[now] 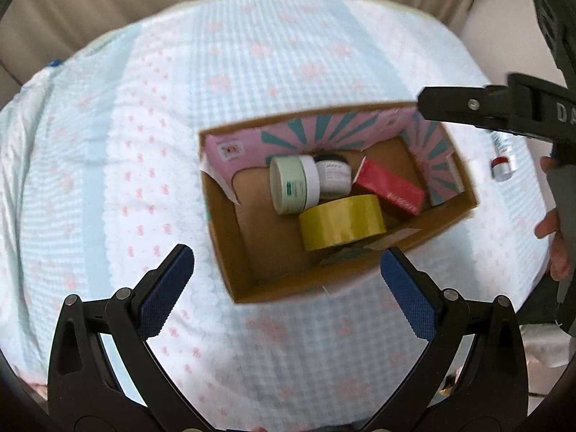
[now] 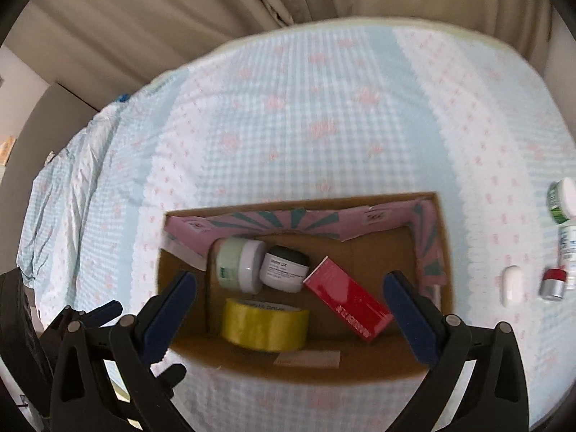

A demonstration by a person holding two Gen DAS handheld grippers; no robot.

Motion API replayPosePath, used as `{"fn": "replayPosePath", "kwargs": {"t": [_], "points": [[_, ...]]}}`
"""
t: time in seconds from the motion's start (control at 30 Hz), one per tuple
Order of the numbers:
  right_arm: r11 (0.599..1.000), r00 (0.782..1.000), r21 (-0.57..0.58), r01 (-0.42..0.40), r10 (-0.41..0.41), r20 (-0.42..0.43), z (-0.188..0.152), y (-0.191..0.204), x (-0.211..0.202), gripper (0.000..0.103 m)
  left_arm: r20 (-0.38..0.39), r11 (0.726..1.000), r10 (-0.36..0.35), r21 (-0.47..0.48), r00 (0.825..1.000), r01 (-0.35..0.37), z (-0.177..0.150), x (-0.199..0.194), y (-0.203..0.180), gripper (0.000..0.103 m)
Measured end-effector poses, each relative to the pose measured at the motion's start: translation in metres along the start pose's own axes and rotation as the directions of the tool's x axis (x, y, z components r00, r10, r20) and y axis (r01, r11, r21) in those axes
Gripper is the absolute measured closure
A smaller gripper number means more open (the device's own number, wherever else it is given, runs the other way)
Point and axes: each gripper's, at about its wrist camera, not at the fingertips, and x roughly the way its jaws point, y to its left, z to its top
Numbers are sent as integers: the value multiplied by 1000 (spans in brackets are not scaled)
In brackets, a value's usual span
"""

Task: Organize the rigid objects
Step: 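Move both tools back toward the remaining items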

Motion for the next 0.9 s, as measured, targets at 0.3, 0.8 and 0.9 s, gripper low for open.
{"fn": "replayPosePath", "kwargs": {"t": [0.3,0.8,0.9], "points": [[997,986,4,71,-71,153,-24,17,-138,0,155,1000,-14,-5,988,15,10,-106,-23,0],[938,919,265,223,-293,264,-67,-108,-276,0,261,991,-126,79,957,108,41,-152,-144,0],[935,919,282,217,-293,265,-67,-148,-289,0,267,993,-114,59,957,102,45,-146,-181,0]]}}
